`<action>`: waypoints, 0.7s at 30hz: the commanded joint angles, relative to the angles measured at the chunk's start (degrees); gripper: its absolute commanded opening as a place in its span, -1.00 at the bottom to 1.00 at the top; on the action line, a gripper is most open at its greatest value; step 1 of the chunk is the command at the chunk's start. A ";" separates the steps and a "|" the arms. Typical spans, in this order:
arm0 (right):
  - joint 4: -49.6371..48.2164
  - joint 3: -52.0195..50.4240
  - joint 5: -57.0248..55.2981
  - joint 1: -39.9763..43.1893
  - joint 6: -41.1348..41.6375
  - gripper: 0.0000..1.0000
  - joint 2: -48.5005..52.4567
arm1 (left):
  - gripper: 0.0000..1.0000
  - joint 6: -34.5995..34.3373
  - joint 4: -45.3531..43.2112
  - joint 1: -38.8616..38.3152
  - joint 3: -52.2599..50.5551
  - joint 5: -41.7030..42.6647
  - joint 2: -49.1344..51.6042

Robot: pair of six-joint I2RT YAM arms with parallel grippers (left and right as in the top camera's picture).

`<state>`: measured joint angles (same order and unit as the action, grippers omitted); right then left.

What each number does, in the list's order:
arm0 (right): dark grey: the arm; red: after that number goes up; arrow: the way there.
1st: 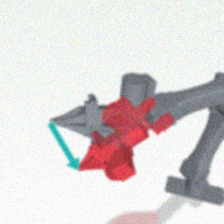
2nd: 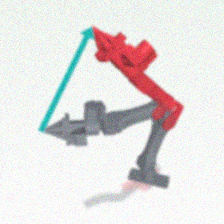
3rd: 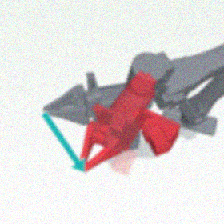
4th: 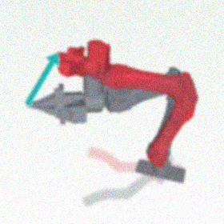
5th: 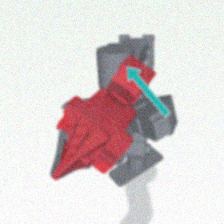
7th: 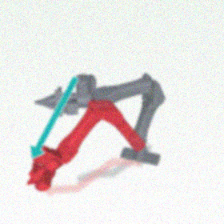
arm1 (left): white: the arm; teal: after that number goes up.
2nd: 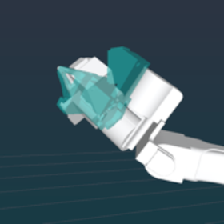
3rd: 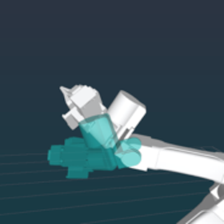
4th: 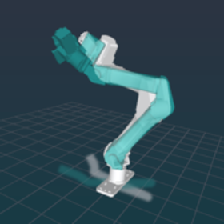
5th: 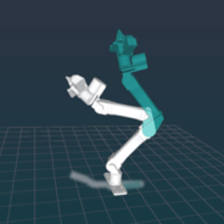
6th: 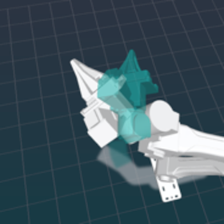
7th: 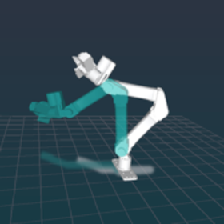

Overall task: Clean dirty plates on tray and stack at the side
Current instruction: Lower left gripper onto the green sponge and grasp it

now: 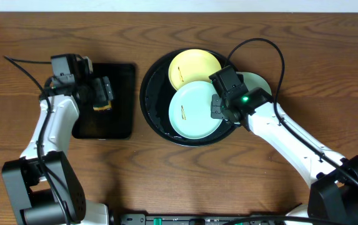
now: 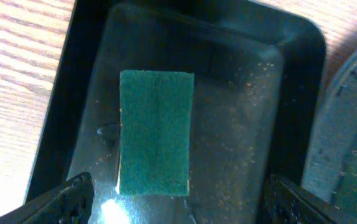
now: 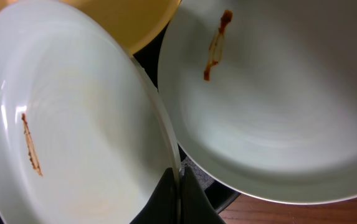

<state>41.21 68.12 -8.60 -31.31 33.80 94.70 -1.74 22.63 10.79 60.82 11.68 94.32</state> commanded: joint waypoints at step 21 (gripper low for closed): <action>-0.13 -0.31 -0.63 -0.26 -0.70 -0.98 0.13 | 0.43 -6.03 -15.91 -0.04 -7.28 -2.97 8.02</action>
<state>41.23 68.07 -8.64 -31.31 33.78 94.70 -7.18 6.44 10.79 51.37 10.98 101.27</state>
